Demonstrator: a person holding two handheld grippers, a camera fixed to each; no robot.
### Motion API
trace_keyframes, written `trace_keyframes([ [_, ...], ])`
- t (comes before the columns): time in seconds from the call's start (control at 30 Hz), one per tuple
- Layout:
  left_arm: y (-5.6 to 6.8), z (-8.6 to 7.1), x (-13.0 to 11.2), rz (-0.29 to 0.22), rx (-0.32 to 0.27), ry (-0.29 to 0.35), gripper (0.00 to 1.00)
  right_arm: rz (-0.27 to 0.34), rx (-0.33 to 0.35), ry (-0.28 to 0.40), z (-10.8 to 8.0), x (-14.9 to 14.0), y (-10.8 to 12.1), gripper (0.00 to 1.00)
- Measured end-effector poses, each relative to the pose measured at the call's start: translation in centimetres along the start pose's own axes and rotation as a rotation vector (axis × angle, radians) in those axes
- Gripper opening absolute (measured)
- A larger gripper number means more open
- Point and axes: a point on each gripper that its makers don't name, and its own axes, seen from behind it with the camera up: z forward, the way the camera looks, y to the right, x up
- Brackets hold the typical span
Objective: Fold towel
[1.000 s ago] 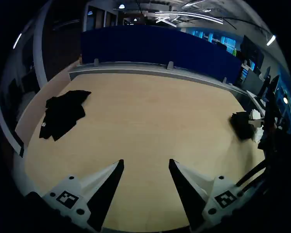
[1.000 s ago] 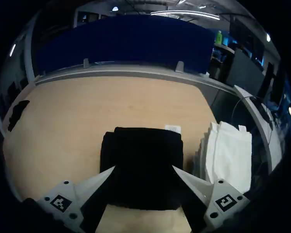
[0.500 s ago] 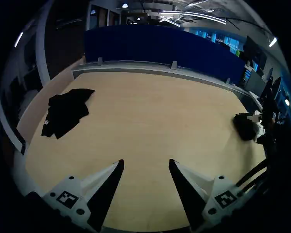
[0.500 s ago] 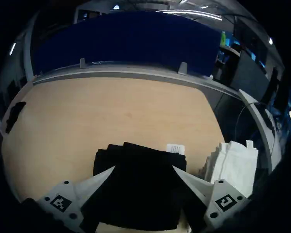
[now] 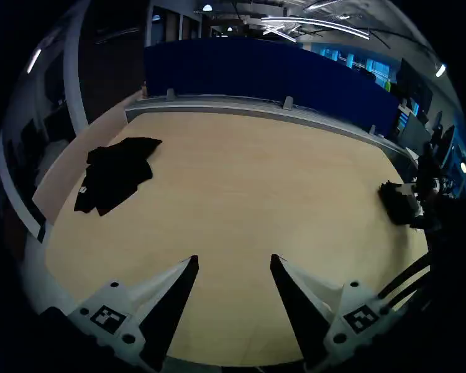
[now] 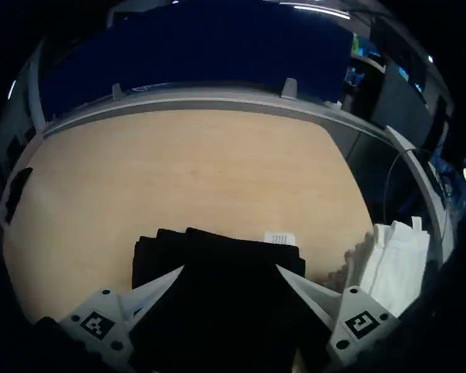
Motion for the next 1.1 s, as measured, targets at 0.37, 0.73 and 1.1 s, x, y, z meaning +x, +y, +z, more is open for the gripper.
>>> trace_keyframes([
  [0.37, -0.1, -0.2, 0.3, -0.005, -0.012, 0.008, 0.85, -0.017, -0.012, 0.062, -2.7, 1.7, -0.1, 0.94],
  [0.73, -0.1, -0.3, 0.7, -0.011, -0.041, 0.029, 0.85, -0.006, -0.024, 0.131, -7.4, 2.0, -0.8, 0.94],
  [1.1, 0.3, -0.3, 2.1, -0.001, -0.086, 0.070, 0.85, 0.040, -0.051, 0.261, -14.1, 1.4, -4.0, 0.94],
])
